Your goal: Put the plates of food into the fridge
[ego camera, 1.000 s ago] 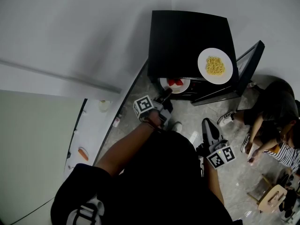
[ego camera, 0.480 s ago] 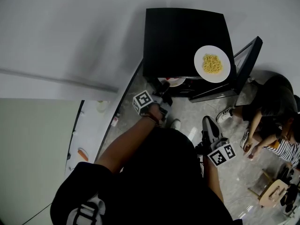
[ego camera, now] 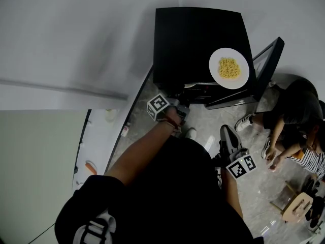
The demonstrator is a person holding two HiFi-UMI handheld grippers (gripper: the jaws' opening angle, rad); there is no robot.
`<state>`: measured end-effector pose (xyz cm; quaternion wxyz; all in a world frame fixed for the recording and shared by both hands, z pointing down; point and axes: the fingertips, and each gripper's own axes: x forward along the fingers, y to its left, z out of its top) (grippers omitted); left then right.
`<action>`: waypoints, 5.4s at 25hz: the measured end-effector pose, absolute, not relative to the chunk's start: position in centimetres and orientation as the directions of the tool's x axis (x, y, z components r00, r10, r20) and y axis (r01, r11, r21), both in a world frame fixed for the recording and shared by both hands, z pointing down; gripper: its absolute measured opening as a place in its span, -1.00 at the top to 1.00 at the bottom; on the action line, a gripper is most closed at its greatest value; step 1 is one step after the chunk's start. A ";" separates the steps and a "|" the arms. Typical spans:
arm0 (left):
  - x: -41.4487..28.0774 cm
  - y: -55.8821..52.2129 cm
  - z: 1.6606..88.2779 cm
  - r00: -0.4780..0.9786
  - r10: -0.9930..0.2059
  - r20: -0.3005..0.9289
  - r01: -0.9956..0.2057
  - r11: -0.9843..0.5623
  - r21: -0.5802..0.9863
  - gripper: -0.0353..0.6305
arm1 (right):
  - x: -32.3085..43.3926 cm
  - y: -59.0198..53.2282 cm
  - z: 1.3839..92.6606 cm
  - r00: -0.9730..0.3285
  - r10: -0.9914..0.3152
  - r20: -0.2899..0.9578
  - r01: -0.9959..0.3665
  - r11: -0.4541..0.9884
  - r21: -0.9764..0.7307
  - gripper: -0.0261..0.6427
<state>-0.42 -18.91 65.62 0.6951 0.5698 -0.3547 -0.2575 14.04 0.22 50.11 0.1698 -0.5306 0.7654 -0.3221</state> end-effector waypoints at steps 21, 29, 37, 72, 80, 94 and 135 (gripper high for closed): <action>0.4 -20.6 65.8 0.583 -0.791 0.184 -0.020 0.213 0.977 0.80 | 14.0 0.2 50.5 -0.404 -0.911 0.088 -0.681 0.235 -0.694 0.85; 0.6 -20.1 65.7 0.592 -0.783 0.189 -0.029 0.213 0.977 0.79 | 13.7 0.6 50.6 -0.418 -0.904 0.087 -0.673 0.244 -0.699 0.85; 0.3 -18.6 66.4 0.629 -0.741 0.236 -0.112 0.214 0.970 0.49 | 13.1 1.3 51.2 -0.445 -0.889 0.111 -0.696 0.264 -0.668 0.85; 1.1 -7.1 58.2 0.853 -0.454 0.258 -0.476 -0.472 0.742 0.81 | 10.0 2.1 50.5 -0.508 -0.857 0.082 -0.675 0.337 -0.656 0.85; 1.8 -4.8 52.5 0.882 -0.422 0.211 -0.469 -0.733 0.493 0.81 | 10.4 1.5 50.1 -0.493 -0.867 0.071 -0.676 0.330 -0.659 0.85; 1.2 -4.8 50.2 0.880 -0.437 0.186 -0.474 -0.782 0.404 0.81 | 11.7 0.2 49.7 -0.468 -0.883 0.050 -0.626 0.291 -0.724 0.84; 0.9 -7.8 49.6 0.864 -0.465 0.191 -0.501 -0.767 0.400 0.81 | 15.9 -9.6 47.2 -0.347 -0.930 -0.123 -0.315 0.239 -0.918 0.57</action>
